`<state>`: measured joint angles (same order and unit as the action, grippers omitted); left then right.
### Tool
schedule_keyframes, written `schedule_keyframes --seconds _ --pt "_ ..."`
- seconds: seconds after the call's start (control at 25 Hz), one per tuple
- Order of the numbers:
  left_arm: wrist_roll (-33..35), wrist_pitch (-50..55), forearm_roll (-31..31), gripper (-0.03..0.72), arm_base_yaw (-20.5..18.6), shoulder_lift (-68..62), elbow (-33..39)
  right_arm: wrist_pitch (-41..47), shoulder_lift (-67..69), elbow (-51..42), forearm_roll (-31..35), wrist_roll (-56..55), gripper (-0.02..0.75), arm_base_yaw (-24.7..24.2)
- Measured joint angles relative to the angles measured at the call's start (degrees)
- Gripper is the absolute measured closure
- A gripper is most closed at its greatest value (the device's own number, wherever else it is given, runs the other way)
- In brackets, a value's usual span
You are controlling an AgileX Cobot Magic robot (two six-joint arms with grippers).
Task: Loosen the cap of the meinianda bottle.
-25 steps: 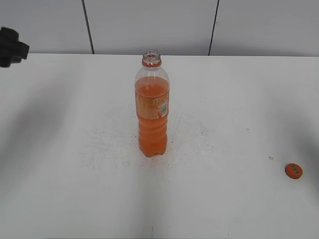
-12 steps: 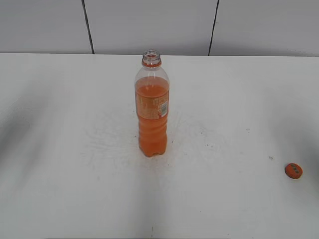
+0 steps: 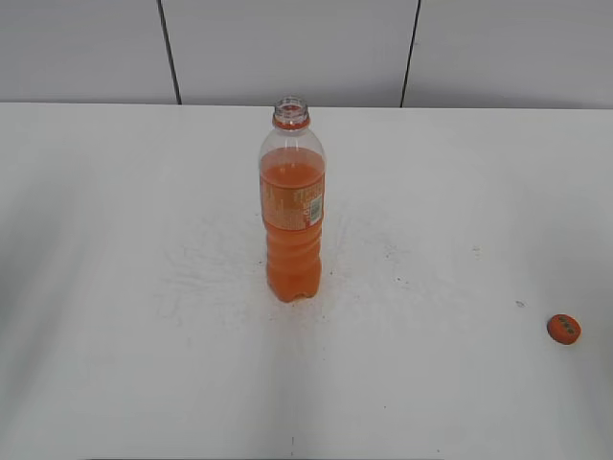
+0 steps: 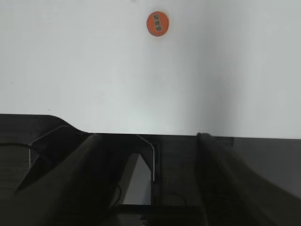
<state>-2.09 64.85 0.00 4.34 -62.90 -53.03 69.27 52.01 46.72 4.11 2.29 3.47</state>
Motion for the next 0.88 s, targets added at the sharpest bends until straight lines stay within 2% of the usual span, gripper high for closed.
schedule_keyframes --seconds 0.44,0.6,0.72,0.88 --pt "1.19 0.44 0.0 0.185 -0.06 37.84 14.31 0.11 -28.05 -13.16 -1.06 1.23 0.275 0.0" --pt "3.82 0.73 -0.31 0.185 -0.06 51.31 16.84 -0.85 -39.61 -18.4 -1.12 3.42 0.275 0.0" --pt "4.5 1.03 -0.37 0.186 -0.06 60.13 17.33 -2.14 -47.29 -18.67 -1.42 3.86 0.275 0.0" --pt "7.93 2.75 -1.98 0.188 -0.06 62.5 17.93 -2.66 -52.35 -18.9 -1.71 4.02 0.275 0.0"
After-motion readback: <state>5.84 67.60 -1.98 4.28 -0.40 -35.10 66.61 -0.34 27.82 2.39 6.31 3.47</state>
